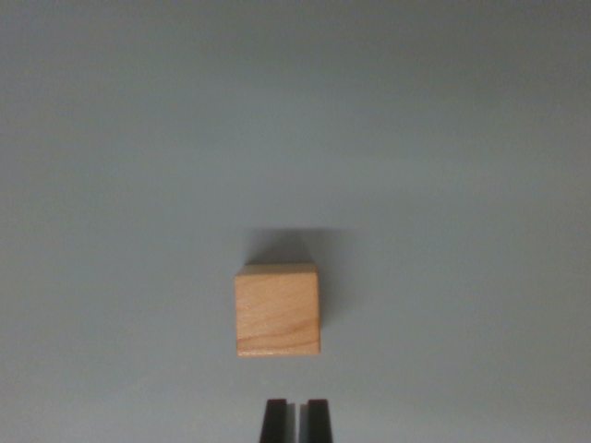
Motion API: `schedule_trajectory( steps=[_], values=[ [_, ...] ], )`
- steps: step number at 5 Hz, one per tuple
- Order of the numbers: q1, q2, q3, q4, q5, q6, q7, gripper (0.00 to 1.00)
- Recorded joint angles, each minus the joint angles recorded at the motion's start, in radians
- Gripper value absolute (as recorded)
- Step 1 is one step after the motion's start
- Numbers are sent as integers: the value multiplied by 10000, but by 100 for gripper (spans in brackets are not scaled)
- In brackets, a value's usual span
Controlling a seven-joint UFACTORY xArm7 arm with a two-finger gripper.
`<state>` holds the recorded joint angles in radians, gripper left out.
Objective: Push wooden cube
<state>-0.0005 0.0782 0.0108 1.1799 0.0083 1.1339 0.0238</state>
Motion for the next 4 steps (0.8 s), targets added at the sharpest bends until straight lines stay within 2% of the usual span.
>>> schedule_trajectory(
  steps=[1,2,3,4],
  values=[
    [0,0,0,0,0,0,0,0],
    [14,70,12,-454,-30,-486,-11,0],
    [14,70,12,-454,-30,-486,-11,0],
    [27,139,23,-897,-59,-960,-21,0]
  ],
)
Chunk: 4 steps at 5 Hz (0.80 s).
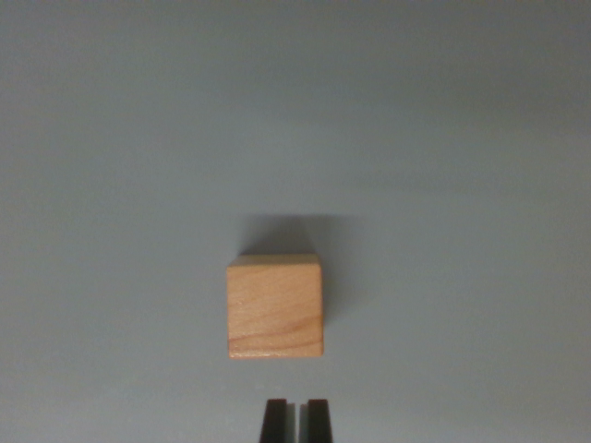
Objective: Push wooden cube
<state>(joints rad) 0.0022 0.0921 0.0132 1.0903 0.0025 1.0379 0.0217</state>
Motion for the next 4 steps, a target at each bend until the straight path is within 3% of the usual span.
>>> schedule_trajectory(
  steps=[1,2,3,4],
  values=[
    [0,0,0,0,0,0,0,0],
    [12,65,11,-416,-27,-446,-10,0],
    [12,65,11,-416,-27,-446,-10,0],
    [25,131,22,-842,-55,-902,-20,0]
  ],
)
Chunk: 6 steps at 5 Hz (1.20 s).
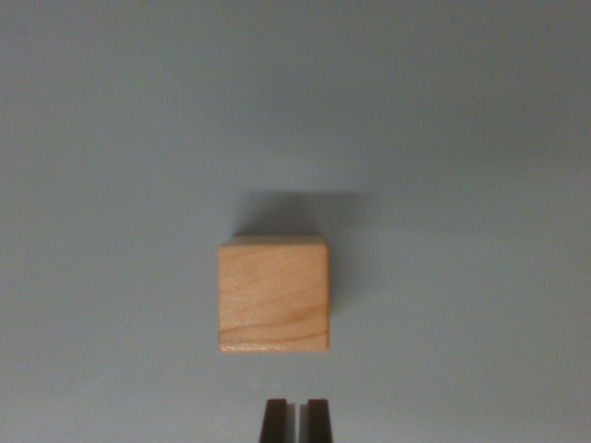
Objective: Push wooden cube
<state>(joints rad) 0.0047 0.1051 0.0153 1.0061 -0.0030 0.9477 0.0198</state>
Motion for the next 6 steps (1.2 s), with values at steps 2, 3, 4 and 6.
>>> schedule_trajectory(
  steps=[2,3,4,6],
  values=[
    [12,64,11,-412,-27,-441,-10,0],
    [12,64,11,-412,-27,-441,-10,0],
    [24,125,21,-806,-53,-863,-19,0],
    [35,183,31,-1181,-77,-1265,-28,0]
  ],
)
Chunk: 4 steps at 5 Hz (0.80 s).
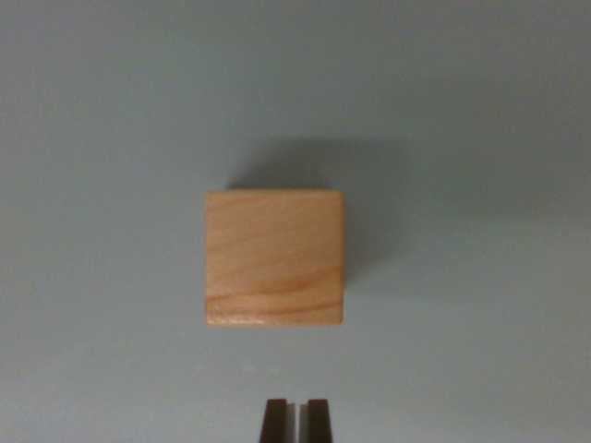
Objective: Push wooden cube
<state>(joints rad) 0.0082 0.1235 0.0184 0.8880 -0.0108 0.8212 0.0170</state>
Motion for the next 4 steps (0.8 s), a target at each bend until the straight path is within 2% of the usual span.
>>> schedule_trajectory(
  steps=[1,2,3,4],
  values=[
    [0,0,0,0,0,0,0,0],
    [10,52,9,-334,-22,-358,-8,0],
    [10,52,9,-334,-22,-358,-8,0],
    [19,101,17,-648,-42,-694,-15,0]
  ],
)
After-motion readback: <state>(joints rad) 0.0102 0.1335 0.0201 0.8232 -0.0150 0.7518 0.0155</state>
